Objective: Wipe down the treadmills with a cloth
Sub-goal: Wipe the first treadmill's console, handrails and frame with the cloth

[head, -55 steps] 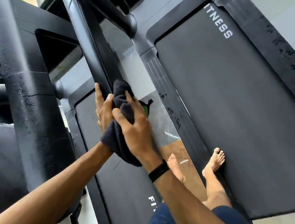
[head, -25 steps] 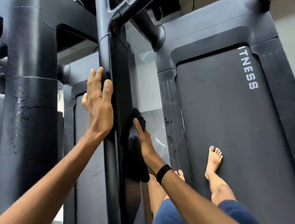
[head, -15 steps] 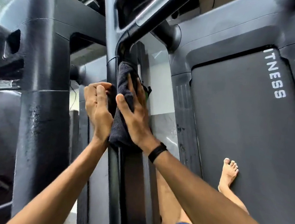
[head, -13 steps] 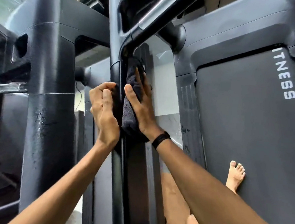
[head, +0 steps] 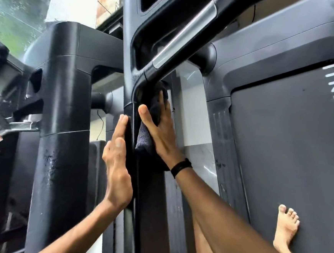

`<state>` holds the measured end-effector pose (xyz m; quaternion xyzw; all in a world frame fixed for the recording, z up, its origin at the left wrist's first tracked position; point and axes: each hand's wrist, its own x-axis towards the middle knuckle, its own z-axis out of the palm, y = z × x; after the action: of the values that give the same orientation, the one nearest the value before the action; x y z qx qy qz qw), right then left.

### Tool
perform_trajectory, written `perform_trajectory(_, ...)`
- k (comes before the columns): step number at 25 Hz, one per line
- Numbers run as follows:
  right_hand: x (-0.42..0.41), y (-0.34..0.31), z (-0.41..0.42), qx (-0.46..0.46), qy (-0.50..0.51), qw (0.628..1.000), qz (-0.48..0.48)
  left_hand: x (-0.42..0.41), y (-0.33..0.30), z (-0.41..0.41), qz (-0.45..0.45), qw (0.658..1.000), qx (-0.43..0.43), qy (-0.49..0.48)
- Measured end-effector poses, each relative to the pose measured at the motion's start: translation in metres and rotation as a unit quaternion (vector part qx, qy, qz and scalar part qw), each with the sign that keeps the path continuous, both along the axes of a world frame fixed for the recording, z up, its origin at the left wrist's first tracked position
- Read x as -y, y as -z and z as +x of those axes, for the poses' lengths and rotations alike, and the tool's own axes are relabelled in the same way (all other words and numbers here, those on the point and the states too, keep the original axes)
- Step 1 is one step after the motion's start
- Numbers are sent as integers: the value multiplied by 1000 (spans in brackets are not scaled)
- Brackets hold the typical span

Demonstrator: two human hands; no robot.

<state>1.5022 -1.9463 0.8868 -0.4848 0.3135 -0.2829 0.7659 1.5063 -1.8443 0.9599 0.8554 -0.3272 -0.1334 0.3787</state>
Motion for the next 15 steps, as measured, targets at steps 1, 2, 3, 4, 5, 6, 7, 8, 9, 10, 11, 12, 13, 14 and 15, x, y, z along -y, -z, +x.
perform_trajectory(1,26,7,17,19,16,1000,-18,0,0,0,-6,1000,0,-2)
perform_trajectory(2,48,15,32,37,18,998,-48,0,0,0,-6,1000,7,-5)
perform_trajectory(3,64,20,44,48,14,996,-80,0,-1,0,-1,1000,14,-8)
perform_trajectory(4,70,23,51,51,3,993,-104,1,-1,0,3,1000,17,-10)
perform_trajectory(5,70,27,53,59,-2,992,-113,2,0,0,6,1000,18,-10)
perform_trajectory(6,64,30,52,76,-1,992,-100,2,1,1,6,1000,19,-13)
perform_trajectory(7,53,33,44,101,7,992,-71,2,1,1,6,1000,22,-14)
perform_trajectory(8,36,33,30,125,12,992,-34,3,2,0,4,1000,28,-11)
perform_trajectory(9,13,32,13,138,8,990,-1,4,2,-1,2,999,33,-9)
perform_trajectory(10,-13,26,-8,130,-3,991,12,5,2,-1,-4,999,30,-12)
perform_trajectory(11,-37,18,-29,116,-8,993,-1,4,1,0,-9,999,27,-15)
perform_trajectory(12,-55,9,-47,111,-9,993,-37,3,1,1,-14,999,28,-18)
perform_trajectory(13,-65,2,-58,115,-13,990,-83,1,3,1,-18,999,25,-23)
perform_trajectory(14,-67,-5,-61,120,-25,983,-138,0,4,1,-30,999,6,-32)
perform_trajectory(15,-58,-14,-57,124,-36,971,-199,-1,3,0,-64,996,-31,-46)
